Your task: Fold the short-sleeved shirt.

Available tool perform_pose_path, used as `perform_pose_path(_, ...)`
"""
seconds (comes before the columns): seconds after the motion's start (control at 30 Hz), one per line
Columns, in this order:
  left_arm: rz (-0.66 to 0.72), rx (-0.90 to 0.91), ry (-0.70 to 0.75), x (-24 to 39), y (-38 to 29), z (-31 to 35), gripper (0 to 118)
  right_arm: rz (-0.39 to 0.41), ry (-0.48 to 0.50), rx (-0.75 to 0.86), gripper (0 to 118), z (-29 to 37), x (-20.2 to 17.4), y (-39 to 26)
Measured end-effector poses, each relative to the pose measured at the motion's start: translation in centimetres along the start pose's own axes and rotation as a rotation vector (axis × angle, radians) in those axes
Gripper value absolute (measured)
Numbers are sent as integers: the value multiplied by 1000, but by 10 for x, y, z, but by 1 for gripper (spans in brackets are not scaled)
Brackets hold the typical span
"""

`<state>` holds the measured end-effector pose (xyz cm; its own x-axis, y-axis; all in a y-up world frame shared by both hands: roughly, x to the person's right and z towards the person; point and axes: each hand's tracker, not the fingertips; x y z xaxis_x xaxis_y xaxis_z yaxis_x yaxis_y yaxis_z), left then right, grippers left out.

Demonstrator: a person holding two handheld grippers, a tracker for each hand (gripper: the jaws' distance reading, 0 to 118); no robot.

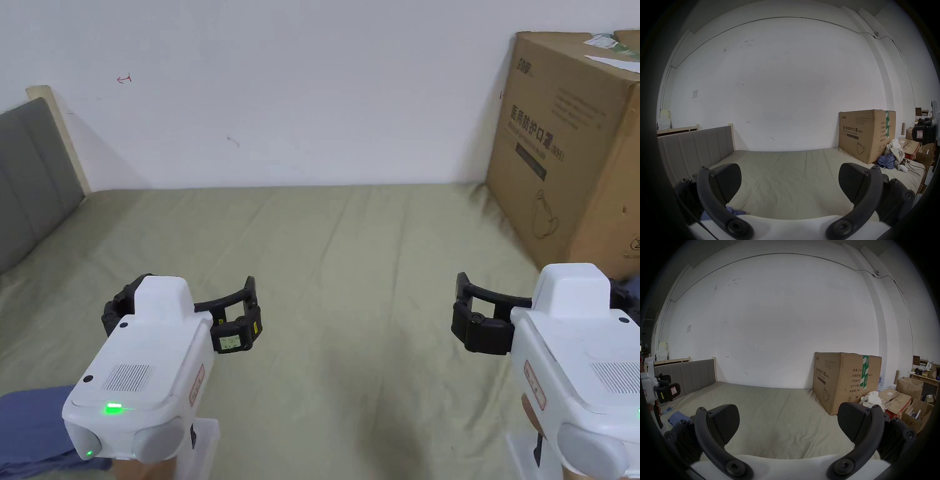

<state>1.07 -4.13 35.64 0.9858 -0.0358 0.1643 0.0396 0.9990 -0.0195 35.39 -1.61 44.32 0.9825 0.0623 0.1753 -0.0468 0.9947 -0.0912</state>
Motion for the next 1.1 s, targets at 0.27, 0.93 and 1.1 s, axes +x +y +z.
perform_pose_path(0.27,3,6,3,0,0,1,118,6,-1,7,118,0,-1,2)
perform_pose_path(0.93,-14,9,3,2,0,3,118,10,8,6,118,1,-3,3)
perform_pose_path(1.1,-20,12,5,3,0,4,118,11,9,5,118,1,-3,3)
